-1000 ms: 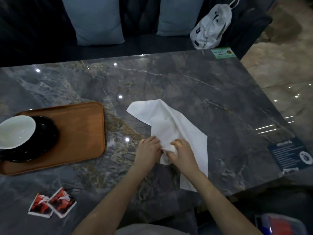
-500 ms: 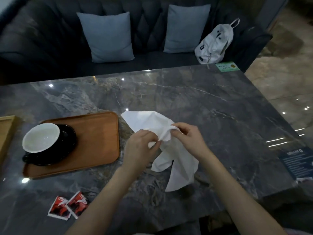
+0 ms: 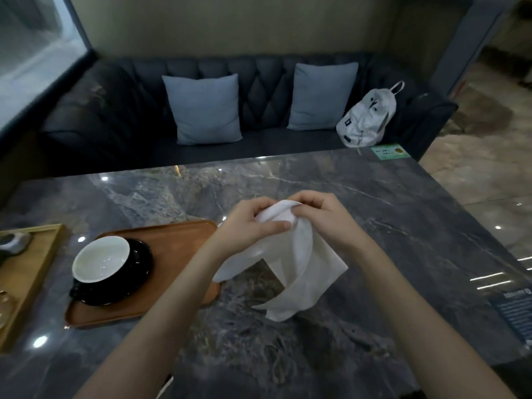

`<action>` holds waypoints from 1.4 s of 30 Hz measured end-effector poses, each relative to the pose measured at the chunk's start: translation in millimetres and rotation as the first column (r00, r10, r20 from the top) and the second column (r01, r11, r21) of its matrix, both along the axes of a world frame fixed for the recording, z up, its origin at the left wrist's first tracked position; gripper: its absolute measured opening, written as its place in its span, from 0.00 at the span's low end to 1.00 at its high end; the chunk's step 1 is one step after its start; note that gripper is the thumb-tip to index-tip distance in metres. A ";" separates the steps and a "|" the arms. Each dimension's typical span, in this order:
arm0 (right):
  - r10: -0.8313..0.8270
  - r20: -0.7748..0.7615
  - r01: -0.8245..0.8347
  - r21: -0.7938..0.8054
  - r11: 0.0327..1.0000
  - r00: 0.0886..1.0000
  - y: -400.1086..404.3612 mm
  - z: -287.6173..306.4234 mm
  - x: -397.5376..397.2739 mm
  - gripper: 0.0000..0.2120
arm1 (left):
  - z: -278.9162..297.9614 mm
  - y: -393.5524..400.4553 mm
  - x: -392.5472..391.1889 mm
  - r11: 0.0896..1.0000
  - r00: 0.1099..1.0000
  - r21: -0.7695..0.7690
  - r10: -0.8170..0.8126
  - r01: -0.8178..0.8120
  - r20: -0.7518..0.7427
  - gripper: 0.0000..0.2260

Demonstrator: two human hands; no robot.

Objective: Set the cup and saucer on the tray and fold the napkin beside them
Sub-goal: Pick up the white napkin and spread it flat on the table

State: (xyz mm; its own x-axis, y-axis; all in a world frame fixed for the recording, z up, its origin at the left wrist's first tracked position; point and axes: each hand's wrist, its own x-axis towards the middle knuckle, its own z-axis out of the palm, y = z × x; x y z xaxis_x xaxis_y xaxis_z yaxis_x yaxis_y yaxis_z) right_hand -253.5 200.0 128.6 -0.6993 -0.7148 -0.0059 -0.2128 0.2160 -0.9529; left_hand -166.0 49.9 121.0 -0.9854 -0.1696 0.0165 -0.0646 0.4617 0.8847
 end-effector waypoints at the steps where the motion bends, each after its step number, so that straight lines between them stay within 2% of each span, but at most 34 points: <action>1: -0.021 -0.012 0.021 -0.009 1.000 1.000 -0.4 0.9 -2.5 0.10 | 3.6 -4.6 -2.6 0.998 1.000 -0.065 0.010 -0.010 0.002 0.05; 4: -0.096 -0.037 0.094 -0.065 0.993 0.995 -1.6 6.8 -10.5 0.09 | 11.4 -23.4 -6.8 0.971 0.998 -0.230 0.065 -0.065 -0.008 0.15; 7: -0.193 -0.071 0.185 -0.108 0.977 0.979 2.0 13.6 -21.4 0.09 | 19.9 -46.7 -3.9 0.959 0.993 -0.259 0.116 -0.118 -0.026 0.23; 8: -0.222 -0.107 0.211 -0.105 0.972 0.969 4.1 14.7 -25.2 0.08 | 23.6 -53.6 -0.8 0.967 0.992 -0.221 0.125 -0.127 -0.025 0.22; 10: -0.244 -0.236 0.241 -0.040 0.970 0.941 8.4 15.1 -29.9 0.07 | 30.1 -61.5 5.0 0.987 0.989 -0.076 0.139 -0.143 -0.054 0.14; 14: -0.143 -0.544 0.297 0.206 0.932 0.827 10.1 6.1 -25.7 0.08 | 43.1 -56.2 4.9 0.956 0.944 0.191 0.260 -0.222 -0.203 0.05; 16: -0.132 -0.590 0.374 0.309 0.874 0.796 7.2 -0.2 -22.8 0.08 | 50.8 -52.0 0.6 0.916 0.917 0.324 0.321 -0.237 -0.238 0.06; 19: -0.174 -0.531 0.431 0.412 0.803 0.830 3.4 -11.7 -22.3 0.07 | 64.1 -51.3 -5.5 0.848 0.861 0.460 0.422 -0.264 -0.284 0.06; 21: -0.201 -0.484 0.435 0.439 0.786 0.851 1.3 -17.3 -23.7 0.08 | 72.7 -51.9 -8.8 0.832 0.837 0.487 0.450 -0.267 -0.310 0.04; 24: -0.214 -0.506 0.481 0.485 0.731 0.835 -2.9 -19.5 -28.4 0.10 | 84.4 -49.3 -13.7 0.860 0.813 0.411 0.459 -0.304 -0.359 0.06; 26: -0.211 -0.591 0.552 0.486 0.677 0.779 -7.6 -14.7 -35.8 0.09 | 92.6 -47.9 -16.8 0.865 0.770 0.370 0.481 -0.339 -0.419 0.06; 29: -0.248 -0.699 0.657 0.405 0.636 0.671 -12.4 4.4 -53.4 0.09 | 106.0 -50.1 -19.3 0.867 0.711 0.321 0.497 -0.381 -0.497 0.02; 31: -0.305 -0.712 0.682 0.325 0.655 0.632 -10.6 26.1 -66.2 0.10 | 114.1 -55.5 -19.7 0.854 0.676 0.326 0.521 -0.406 -0.521 0.04; 34: -0.361 -0.688 0.617 0.160 0.770 0.629 -4.6 63.4 -76.9 0.15 | 126.6 -63.9 -17.3 0.837 0.651 0.367 0.547 -0.407 -0.527 0.00; 37: -0.440 -0.518 0.517 0.006 0.856 0.733 2.4 101.5 -73.3 0.17 | 135.2 -68.0 -11.5 0.840 0.669 0.377 0.540 -0.391 -0.510 0.03; 40: -0.332 -0.381 0.375 0.042 0.926 0.863 12.6 130.6 -64.2 0.13 | 140.4 -68.1 -2.1 0.845 0.725 0.418 0.514 -0.334 -0.459 0.03; 42: -0.255 -0.322 0.291 0.070 0.954 0.912 21.2 144.1 -57.6 0.10 | 142.7 -69.0 5.1 0.842 0.803 0.481 0.454 -0.244 -0.387 0.04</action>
State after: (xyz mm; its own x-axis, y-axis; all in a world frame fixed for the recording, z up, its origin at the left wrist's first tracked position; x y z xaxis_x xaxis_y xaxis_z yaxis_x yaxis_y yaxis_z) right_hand -311.1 221.2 272.7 -0.8474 -0.5031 0.1698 -0.4072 0.4105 -0.8159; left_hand -160.9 -19.1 263.7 -0.7405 -0.5948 0.3127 0.3169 0.1012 0.9430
